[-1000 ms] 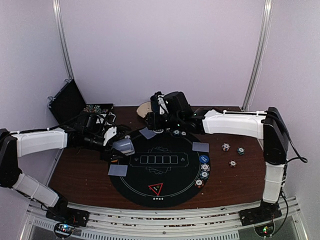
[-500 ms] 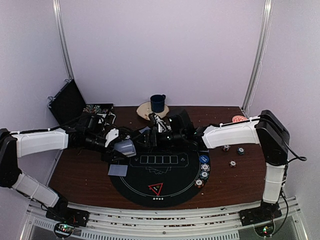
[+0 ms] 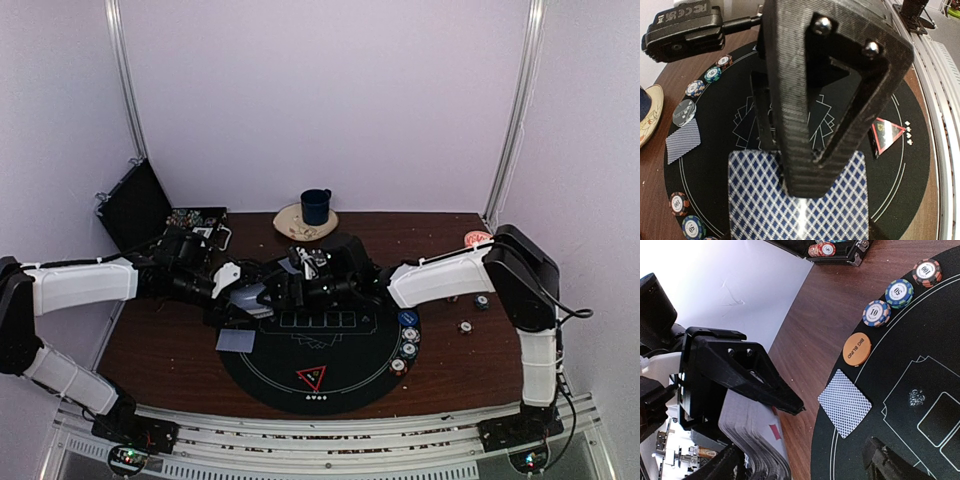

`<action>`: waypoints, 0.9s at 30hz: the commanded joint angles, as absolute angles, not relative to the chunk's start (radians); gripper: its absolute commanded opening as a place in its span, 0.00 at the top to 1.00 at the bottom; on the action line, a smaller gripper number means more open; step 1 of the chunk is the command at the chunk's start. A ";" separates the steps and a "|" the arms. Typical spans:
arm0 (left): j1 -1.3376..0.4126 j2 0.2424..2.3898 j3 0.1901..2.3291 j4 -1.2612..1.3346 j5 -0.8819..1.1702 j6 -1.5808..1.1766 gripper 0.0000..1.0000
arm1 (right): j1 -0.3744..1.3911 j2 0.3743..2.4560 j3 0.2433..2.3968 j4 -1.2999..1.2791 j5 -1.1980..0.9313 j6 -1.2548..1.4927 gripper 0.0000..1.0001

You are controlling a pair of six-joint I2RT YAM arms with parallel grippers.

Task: Distribute texas hold em gaming equipment
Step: Pass from the left arm to the right

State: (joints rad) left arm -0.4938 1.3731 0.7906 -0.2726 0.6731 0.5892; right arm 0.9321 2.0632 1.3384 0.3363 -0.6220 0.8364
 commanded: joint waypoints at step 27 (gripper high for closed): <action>-0.548 1.374 0.781 -0.245 0.638 0.635 0.60 | 0.960 2.151 1.325 0.708 -0.788 1.109 0.88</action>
